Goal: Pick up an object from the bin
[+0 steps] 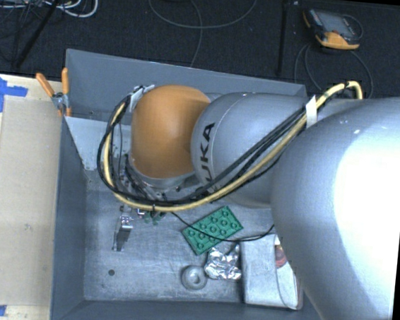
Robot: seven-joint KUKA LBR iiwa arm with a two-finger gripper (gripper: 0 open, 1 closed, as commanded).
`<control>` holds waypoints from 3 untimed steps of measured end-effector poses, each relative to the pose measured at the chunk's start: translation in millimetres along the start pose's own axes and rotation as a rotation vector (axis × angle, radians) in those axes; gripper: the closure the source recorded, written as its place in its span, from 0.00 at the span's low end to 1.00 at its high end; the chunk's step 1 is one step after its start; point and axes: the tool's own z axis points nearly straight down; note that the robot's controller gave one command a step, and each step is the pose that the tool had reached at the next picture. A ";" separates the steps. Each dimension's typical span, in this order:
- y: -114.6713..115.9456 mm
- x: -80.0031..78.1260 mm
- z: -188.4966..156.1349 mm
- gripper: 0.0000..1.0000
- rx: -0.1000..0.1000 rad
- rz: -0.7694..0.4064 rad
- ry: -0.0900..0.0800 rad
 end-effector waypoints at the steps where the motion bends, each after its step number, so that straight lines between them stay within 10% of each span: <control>1: -75.8 -19.2 56.7 0.00 0.004 -0.181 0.003; 2: -170.1 -21.7 14.4 0.00 0.004 -0.206 -0.004; 3: -230.6 -22.6 58.9 0.00 -0.007 -0.154 -0.004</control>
Offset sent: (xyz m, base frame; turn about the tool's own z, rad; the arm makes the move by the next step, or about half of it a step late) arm 0.0189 -0.0722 -0.0541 -0.1852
